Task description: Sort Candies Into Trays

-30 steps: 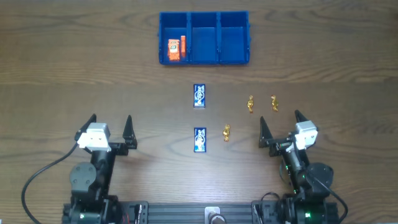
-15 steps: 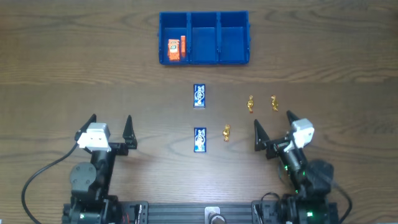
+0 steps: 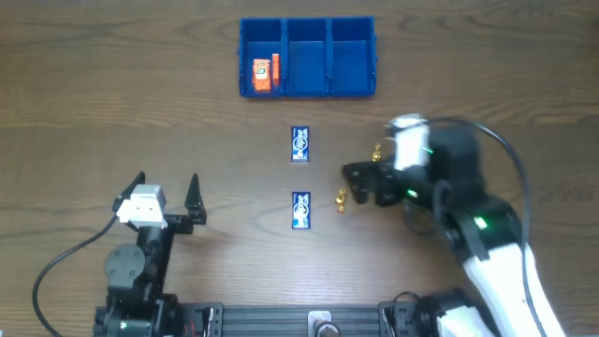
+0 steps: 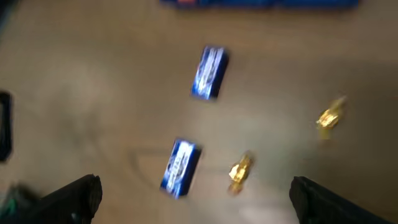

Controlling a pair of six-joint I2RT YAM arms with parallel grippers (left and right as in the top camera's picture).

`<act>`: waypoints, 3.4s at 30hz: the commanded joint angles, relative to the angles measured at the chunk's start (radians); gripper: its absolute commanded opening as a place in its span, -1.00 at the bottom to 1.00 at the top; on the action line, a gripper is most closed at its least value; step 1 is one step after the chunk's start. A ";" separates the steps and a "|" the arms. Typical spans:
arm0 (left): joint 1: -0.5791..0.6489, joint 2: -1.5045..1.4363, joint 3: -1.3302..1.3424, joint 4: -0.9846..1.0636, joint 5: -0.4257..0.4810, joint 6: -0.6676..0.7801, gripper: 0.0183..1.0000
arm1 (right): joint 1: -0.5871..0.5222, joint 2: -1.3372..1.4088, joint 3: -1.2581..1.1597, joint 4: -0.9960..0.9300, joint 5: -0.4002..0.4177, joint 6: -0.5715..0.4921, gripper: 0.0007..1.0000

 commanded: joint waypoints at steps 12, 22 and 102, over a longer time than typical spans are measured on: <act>0.004 -0.004 -0.014 -0.043 0.008 0.015 1.00 | 0.534 0.574 0.126 -0.014 0.292 0.394 1.00; 0.004 -0.004 -0.014 -0.043 0.008 0.015 1.00 | 0.563 0.733 0.131 0.026 0.400 0.496 1.00; 0.004 -0.004 -0.014 -0.043 0.008 0.015 1.00 | 0.134 1.241 1.173 0.103 0.529 0.025 1.00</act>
